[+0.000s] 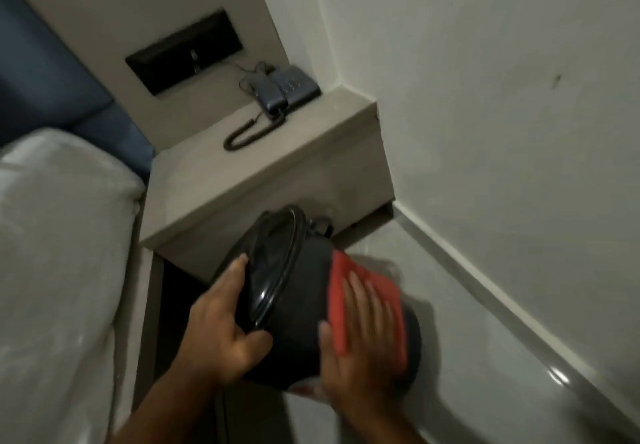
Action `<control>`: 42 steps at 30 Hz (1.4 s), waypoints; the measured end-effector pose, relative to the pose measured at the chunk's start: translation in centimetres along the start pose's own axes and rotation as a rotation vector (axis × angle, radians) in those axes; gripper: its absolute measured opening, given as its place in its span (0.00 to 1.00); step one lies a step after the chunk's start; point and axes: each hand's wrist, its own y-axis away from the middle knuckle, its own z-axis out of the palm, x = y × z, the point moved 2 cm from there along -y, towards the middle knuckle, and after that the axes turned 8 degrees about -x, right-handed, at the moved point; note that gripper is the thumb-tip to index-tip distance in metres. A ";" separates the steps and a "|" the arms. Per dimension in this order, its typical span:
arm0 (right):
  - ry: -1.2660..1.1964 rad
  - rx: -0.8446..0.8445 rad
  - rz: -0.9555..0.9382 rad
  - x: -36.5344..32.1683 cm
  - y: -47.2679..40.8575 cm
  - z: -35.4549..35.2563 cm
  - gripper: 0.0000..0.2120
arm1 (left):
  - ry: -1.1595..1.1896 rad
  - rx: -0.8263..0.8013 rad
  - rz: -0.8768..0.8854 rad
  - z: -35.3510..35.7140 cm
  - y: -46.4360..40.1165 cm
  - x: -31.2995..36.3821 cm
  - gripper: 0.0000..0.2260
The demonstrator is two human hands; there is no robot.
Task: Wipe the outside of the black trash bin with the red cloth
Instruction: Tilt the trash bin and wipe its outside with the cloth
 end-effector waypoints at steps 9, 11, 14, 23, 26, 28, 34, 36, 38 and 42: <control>-0.083 -0.226 0.873 6.5 -4.1 -1.9 0.28 | -0.001 0.008 -0.009 0.0 -0.3 1.0 0.47; -0.157 -0.136 0.573 1.0 -4.3 -1.4 0.24 | -0.025 0.008 -0.017 0.5 -0.8 2.1 0.47; -0.283 -0.029 0.112 -5.5 -2.2 0.0 0.27 | -0.072 0.043 -0.005 0.9 -1.6 2.9 0.46; -0.783 -0.248 0.772 6.8 1.6 1.6 0.33 | -0.306 -0.118 0.055 3.0 -1.9 4.3 0.51; -1.361 -0.214 0.853 5.5 -2.3 -0.4 0.21 | -0.470 -0.206 0.199 5.1 -1.9 5.9 0.52; -1.449 -0.185 0.671 3.7 -3.9 -2.4 0.22 | -0.436 -0.162 0.072 5.7 -2.9 6.0 0.53; -1.385 -0.206 0.696 3.9 -2.3 -10.2 0.31 | -0.452 -0.150 -0.117 8.3 -4.3 8.7 0.52; -1.364 -0.196 0.797 6.0 -0.6 -11.9 0.33 | -0.430 -0.215 -0.102 8.0 -5.2 8.9 0.54; -1.376 -0.163 0.910 8.2 1.0 -12.8 0.34 | -0.483 -0.326 -0.054 6.2 -5.7 7.5 0.61; -1.451 -0.105 1.108 10.1 1.9 -13.1 0.29 | -0.826 -0.498 -0.054 2.5 -3.2 2.0 0.72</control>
